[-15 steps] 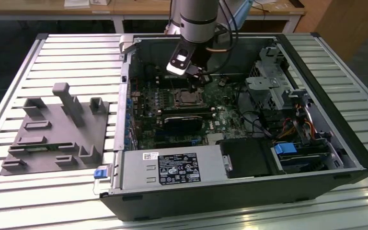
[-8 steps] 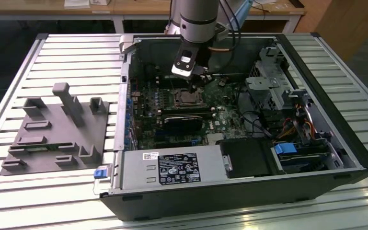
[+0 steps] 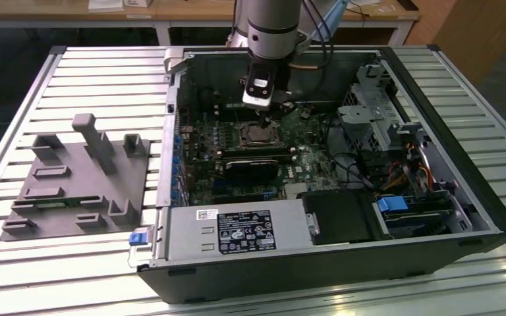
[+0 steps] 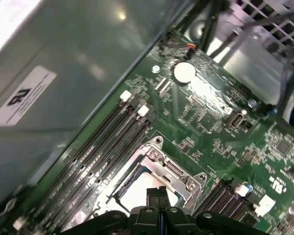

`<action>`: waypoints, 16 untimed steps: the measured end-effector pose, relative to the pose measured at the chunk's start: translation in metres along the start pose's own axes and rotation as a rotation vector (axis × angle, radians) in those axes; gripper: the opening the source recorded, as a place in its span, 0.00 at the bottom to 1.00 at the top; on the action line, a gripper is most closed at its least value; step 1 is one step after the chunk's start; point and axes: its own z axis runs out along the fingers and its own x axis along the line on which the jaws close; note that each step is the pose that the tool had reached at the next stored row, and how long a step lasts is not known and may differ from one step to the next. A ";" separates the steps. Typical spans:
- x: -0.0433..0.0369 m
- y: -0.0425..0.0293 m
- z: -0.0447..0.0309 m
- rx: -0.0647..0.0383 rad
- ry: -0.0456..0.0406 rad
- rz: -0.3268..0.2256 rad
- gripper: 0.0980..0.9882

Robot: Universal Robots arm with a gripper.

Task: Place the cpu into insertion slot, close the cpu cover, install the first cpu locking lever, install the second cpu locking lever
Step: 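Close the cpu cover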

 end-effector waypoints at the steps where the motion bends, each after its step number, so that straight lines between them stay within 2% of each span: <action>1: 0.0000 0.0000 0.0000 0.000 -0.0001 -0.017 0.00; 16: 0.0000 0.0000 0.0007 0.006 -0.0009 -0.281 0.00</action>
